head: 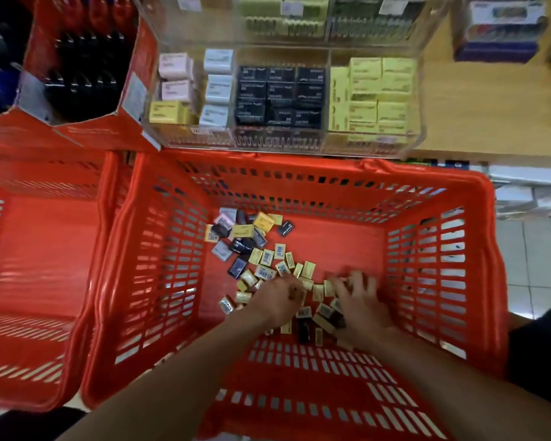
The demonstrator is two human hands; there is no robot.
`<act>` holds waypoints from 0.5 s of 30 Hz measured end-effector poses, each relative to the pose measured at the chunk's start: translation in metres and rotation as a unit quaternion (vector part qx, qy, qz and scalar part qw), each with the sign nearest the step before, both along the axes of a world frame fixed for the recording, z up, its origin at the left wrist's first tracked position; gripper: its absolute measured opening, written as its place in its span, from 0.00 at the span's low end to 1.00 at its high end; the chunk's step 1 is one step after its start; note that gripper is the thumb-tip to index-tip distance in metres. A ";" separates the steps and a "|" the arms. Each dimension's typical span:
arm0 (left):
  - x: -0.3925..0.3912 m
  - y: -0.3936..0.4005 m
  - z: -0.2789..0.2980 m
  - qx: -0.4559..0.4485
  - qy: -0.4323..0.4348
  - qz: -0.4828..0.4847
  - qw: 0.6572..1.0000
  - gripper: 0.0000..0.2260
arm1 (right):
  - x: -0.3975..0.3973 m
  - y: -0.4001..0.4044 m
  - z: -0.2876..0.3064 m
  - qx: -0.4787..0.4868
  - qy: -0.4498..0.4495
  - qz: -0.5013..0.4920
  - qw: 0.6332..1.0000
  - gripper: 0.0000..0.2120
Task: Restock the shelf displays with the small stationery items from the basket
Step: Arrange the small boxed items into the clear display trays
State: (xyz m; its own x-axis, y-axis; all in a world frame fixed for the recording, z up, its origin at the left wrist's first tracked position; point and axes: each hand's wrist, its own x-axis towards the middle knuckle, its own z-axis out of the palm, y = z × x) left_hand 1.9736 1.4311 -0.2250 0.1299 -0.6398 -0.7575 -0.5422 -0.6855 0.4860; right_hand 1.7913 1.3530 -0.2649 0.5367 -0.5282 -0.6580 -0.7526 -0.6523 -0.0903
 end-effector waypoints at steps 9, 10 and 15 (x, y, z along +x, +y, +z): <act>0.002 0.010 -0.002 -0.003 0.020 0.055 0.998 0.11 | 0.024 -0.042 -0.008 -0.032 -0.085 -0.065 0.994 0.38; 0.002 0.010 -0.002 -0.004 0.019 0.059 0.998 0.11 | 0.022 -0.040 -0.009 -0.030 -0.082 -0.053 0.995 0.37; -0.001 0.006 -0.006 -0.010 0.068 0.152 0.986 0.08 | 0.020 -0.037 -0.008 0.024 -0.125 -0.131 0.983 0.29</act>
